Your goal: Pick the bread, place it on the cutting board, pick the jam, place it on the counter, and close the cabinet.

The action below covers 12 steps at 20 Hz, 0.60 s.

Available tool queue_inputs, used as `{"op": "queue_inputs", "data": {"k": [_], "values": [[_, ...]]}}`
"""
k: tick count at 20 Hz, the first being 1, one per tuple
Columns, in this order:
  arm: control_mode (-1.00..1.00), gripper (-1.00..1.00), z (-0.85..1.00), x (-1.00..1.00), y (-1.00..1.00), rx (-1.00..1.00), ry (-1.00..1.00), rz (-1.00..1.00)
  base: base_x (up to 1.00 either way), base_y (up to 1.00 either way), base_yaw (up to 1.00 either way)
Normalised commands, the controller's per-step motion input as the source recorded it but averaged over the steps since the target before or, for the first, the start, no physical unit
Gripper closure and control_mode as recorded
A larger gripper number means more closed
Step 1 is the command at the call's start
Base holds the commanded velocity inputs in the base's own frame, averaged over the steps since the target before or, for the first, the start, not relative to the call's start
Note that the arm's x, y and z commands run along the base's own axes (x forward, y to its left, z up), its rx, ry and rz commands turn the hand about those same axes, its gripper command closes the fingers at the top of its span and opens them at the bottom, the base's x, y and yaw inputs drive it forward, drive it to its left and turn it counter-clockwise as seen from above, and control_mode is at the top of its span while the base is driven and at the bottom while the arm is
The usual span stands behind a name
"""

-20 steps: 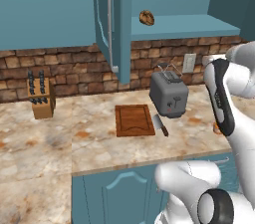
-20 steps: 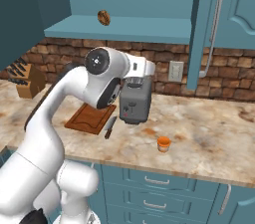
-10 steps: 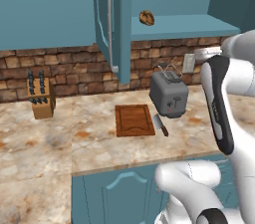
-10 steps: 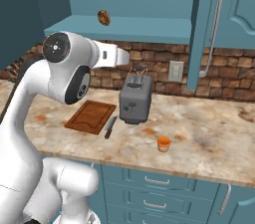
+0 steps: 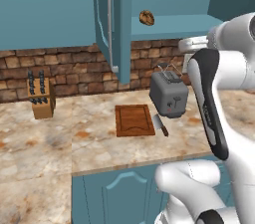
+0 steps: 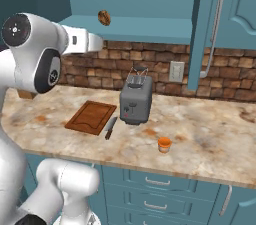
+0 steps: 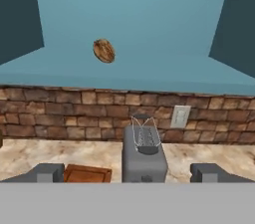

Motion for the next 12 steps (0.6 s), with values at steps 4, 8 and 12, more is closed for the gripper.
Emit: {"op": "queue_inputs", "data": {"k": [4, 8, 12], "values": [[-1.00, -1.00, 0.26, 0.00, 0.17, 0.00, 0.00, 0.13, 0.00, 0.00, 0.00], [-1.00, -1.00, 0.26, 0.04, 0.31, 0.00, 0.05, 0.02, 0.00, 0.00, 0.00], [-1.00, -1.00, 0.19, 0.06, 0.27, 0.00, 0.08, 0.00, 0.00, 0.00, 0.00]]}}
